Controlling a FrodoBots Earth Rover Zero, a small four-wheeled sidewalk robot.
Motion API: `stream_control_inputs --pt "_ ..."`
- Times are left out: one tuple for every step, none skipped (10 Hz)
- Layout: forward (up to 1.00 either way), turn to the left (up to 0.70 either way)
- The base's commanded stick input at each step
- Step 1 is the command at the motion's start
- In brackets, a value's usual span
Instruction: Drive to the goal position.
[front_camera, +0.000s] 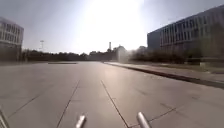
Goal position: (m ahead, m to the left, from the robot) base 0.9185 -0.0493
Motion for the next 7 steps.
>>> stream_control_inputs --pt "0.7 0.0" --pt "0.7 0.0" --pt "0.7 0.0" --pt "0.7 0.0" --pt "0.7 0.0" --pt "0.7 0.0" --pt "0.7 0.0"
